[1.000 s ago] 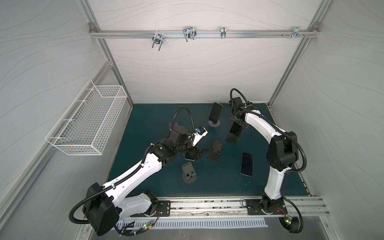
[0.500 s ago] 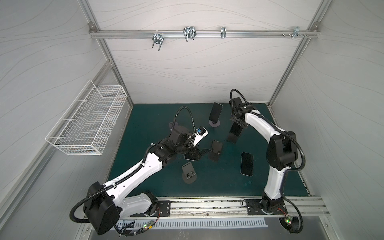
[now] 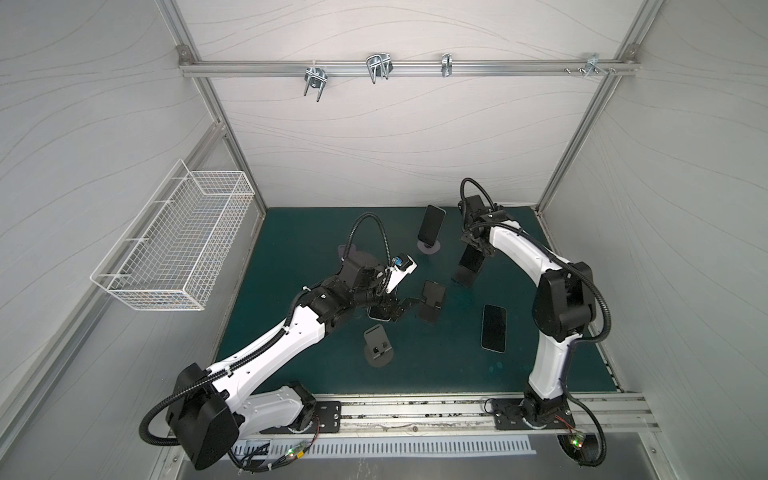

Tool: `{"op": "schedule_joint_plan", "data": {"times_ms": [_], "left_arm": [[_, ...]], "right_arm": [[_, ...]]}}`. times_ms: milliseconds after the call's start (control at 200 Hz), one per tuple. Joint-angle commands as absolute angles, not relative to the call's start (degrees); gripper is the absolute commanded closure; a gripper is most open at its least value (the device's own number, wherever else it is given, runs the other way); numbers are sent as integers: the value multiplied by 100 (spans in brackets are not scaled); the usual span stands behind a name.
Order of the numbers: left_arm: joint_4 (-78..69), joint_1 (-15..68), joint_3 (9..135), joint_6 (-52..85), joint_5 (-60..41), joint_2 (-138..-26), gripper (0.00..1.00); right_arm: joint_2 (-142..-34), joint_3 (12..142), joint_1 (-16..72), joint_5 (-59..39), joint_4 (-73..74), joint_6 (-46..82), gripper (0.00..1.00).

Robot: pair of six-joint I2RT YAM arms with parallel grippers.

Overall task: Remove the phone from the phone stand
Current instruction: 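Pull the pink-framed phone upward out of its stand with the right gripper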

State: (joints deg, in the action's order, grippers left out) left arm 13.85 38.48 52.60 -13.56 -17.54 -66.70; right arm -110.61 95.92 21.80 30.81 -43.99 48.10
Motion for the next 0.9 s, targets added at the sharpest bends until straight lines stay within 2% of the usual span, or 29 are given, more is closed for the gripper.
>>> {"op": "schedule_joint_plan", "data": {"times_ms": [0,895], "left_arm": [[1270,3874,5405,-1516,-1743,-6644,2],[1411,3905,5563,-1529,-1758,-6566,1]], "right_arm": [[-10962,9466,2143,2984,-4324,4860,29],[-10578,9514,2141,3122,-4280,4597,32]]}}
